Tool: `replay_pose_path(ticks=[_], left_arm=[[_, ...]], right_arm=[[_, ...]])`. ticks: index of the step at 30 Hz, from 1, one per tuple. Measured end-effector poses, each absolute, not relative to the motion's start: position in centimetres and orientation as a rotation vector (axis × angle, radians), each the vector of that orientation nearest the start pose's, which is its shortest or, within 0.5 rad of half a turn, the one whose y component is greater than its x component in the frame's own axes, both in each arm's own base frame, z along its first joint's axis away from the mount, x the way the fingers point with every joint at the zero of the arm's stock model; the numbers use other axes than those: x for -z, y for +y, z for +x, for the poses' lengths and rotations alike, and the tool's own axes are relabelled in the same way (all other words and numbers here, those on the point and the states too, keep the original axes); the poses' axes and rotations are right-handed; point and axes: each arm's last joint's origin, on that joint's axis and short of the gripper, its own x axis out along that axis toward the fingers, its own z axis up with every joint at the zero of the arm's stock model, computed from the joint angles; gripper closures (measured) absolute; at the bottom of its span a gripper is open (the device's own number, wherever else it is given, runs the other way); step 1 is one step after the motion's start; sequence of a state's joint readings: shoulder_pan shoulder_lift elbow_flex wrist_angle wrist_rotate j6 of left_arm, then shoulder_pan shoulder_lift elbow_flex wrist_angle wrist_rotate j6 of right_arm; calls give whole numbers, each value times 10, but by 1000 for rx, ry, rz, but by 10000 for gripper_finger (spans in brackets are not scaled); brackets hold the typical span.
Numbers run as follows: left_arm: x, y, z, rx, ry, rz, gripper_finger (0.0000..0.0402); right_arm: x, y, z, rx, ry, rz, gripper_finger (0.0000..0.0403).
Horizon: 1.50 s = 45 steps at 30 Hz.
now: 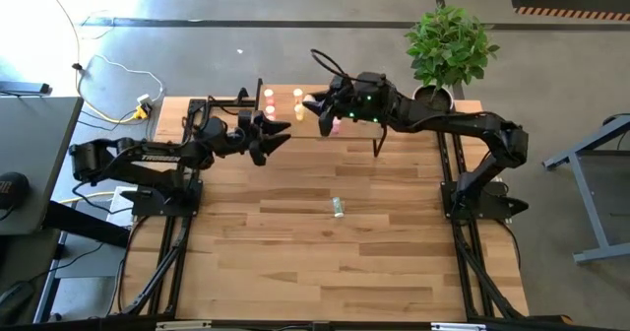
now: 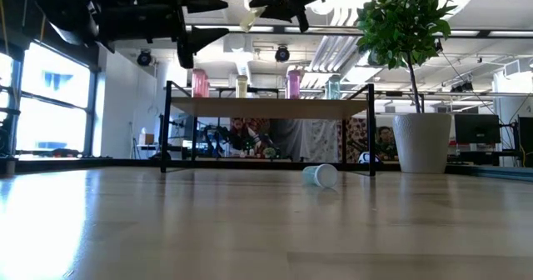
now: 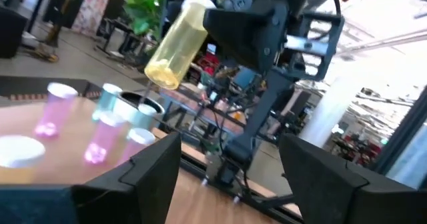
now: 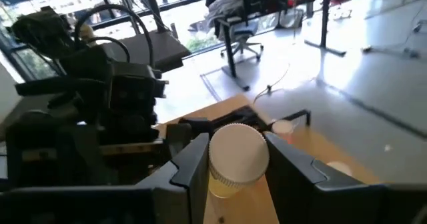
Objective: Pick and place medicine bottles onto shelf by color
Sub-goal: Put the yellow pill bottle on the shelf aligned with the other yellow pill bottles
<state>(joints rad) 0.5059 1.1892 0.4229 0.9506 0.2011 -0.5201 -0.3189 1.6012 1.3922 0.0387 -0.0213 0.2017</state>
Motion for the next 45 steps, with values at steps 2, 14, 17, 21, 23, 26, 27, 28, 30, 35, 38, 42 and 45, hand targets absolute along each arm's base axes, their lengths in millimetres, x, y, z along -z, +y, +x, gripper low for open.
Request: replay_pose_path(ticks=[2, 14, 17, 21, 23, 26, 27, 28, 30, 35, 38, 42, 45], left_arm=[[-242, 110, 203, -270, -248, -440, 158], [-261, 114, 177, -612, -26, -259, 158], [-272, 113, 173, -681, 43, -206, 158], [-287, 112, 169, -715, 30, -164, 158], [-292, 112, 167, -727, 11, -150, 158], [-296, 111, 165, -741, -6, -146, 158], [-295, 111, 165, -744, 2, -148, 158], [-295, 111, 165, -745, 5, -148, 158], [-295, 110, 165, -745, 4, -149, 158], [-294, 110, 165, -741, 6, -150, 158], [-294, 110, 165, -741, 6, -150, 158], [-294, 110, 165, -741, 9, -151, 158], [-294, 111, 165, -742, 11, -151, 158]], right_arm=[[-359, -119, 356, 348, 138, 177, 286], [-383, -125, 354, 398, 251, -10, 286], [-374, -127, 360, 386, 298, -11, 286], [-353, -126, 372, 337, 379, 12, 286], [-346, -125, 378, 306, 388, 17, 286], [-336, -122, 385, 276, 418, 5, 286], [-334, -120, 386, 267, 428, -6, 286], [-331, -119, 387, 260, 445, -18, 286], [-329, -116, 390, 240, 448, -45, 286], [-321, -116, 395, 208, 476, -81, 286], [-316, -117, 398, 204, 482, -103, 286], [-309, -118, 401, 198, 507, -112, 286], [-307, -119, 404, 203, 504, -131, 286]])
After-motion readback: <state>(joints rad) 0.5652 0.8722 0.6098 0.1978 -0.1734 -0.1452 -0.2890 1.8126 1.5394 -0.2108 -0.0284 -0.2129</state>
